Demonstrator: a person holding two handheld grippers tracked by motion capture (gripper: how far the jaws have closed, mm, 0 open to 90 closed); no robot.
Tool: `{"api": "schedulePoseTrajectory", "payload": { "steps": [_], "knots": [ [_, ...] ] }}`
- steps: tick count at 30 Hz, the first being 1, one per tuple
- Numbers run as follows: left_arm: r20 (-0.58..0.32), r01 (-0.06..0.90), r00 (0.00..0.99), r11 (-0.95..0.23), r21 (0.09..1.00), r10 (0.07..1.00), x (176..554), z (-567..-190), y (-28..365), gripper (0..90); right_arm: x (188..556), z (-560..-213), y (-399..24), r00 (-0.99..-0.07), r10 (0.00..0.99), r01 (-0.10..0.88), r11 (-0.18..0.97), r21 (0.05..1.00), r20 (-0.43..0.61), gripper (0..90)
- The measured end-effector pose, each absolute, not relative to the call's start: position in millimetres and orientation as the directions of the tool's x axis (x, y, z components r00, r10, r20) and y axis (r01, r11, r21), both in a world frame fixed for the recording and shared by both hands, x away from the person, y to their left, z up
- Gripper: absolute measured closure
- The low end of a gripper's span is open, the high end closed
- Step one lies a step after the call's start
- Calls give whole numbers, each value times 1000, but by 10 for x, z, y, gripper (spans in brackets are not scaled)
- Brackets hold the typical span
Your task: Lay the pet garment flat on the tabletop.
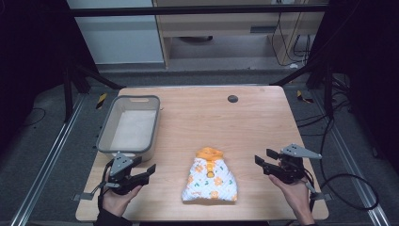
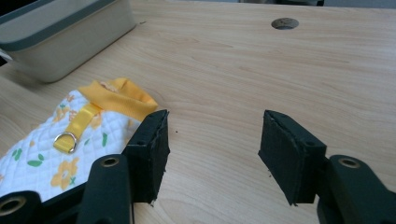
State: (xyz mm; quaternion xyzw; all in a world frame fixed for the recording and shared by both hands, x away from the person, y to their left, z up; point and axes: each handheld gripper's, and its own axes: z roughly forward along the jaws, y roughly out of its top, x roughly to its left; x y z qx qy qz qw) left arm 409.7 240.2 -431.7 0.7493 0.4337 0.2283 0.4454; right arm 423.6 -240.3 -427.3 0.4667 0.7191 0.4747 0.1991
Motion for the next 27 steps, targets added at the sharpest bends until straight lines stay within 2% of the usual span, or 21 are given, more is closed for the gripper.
{"api": "schedulePoseTrajectory", "payload": {
  "steps": [4,11,18,27],
  "knots": [
    [-24,431,516,-235,871,857,4124,-4288,2332,376,4262,-4234,-2356,-497,854,479,119,870,157,421],
    [-47,451,553,-251,856,832,4198,-4276,2143,387,4330,-4165,-2240,-521,838,474,128,871,160,418],
    [-6,428,591,-308,850,807,4275,-4255,1931,364,4390,-4149,-2135,-540,826,475,141,869,162,417],
    [-17,443,611,-324,836,792,4397,-4262,1761,355,4429,-4229,-2022,-559,813,488,167,857,160,423]
  ]
}}
